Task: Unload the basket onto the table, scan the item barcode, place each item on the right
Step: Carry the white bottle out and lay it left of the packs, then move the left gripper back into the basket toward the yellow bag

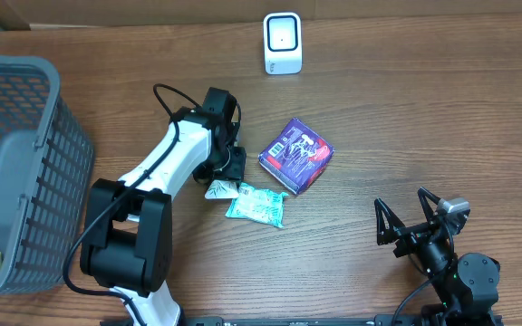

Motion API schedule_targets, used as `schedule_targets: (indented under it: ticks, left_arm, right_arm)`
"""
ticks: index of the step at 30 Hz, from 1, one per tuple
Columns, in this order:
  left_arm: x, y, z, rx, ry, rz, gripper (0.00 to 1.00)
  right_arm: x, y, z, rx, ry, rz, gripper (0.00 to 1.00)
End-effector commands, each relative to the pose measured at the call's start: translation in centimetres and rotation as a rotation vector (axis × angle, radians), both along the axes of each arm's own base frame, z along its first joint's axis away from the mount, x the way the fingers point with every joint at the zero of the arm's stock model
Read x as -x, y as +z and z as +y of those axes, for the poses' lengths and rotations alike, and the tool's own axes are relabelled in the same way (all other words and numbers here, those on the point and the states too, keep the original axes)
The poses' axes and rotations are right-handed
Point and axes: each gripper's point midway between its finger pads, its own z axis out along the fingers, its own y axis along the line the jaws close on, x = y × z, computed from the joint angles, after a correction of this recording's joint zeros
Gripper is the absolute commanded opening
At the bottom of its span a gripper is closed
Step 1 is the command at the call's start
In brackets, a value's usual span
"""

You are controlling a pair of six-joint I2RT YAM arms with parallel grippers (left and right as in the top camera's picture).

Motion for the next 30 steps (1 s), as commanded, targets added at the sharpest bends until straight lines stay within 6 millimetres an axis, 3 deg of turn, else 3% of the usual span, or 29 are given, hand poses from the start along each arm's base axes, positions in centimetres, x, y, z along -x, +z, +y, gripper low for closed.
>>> schedule_targets:
  ticks: [1,4,9,15,19,22,26,30]
  left_arm:
    - [-2.3,3.0,-1.0,0.021,0.009,-0.057,0.52]
    - [-3.6,6.6,-1.3,0.038,0.008,-0.115,0.52]
    - [-5.7,14.8,-1.8,0.088,0.01,-0.302,0.52]
    - [-5.0,24.6,1.5,0.025,0.083,-0.552,0.54]
    - [-2.6,29.3,6.3,-0.05,0.231,-0.677,0.56]
    - [-0.4,31.6,10.5,-0.11,0.37,-0.734,0.58]
    - [2.8,33.0,16.7,-0.19,0.601,-0.754,0.58]
    - [6.2,33.1,23.4,-0.28,0.888,-0.736,0.61]
  right_arm:
    - [0.2,0.2,0.1,0.001,0.006,0.003,1.0]
    - [0.2,0.2,0.1,0.001,0.006,0.003,1.0]
    - [0.2,0.2,0.1,0.001,0.006,0.003,1.0]
    - [0.2,0.2,0.1,0.001,0.006,0.003,1.0]
    - [0.2,0.2,0.1,0.001,0.006,0.003,1.0]
    - [0.2,0.2,0.1,0.001,0.006,0.003,1.0]
    - [0.2,0.2,0.1,0.001,0.006,0.003,1.0]
    - [0.2,0.2,0.1,0.001,0.006,0.003,1.0]
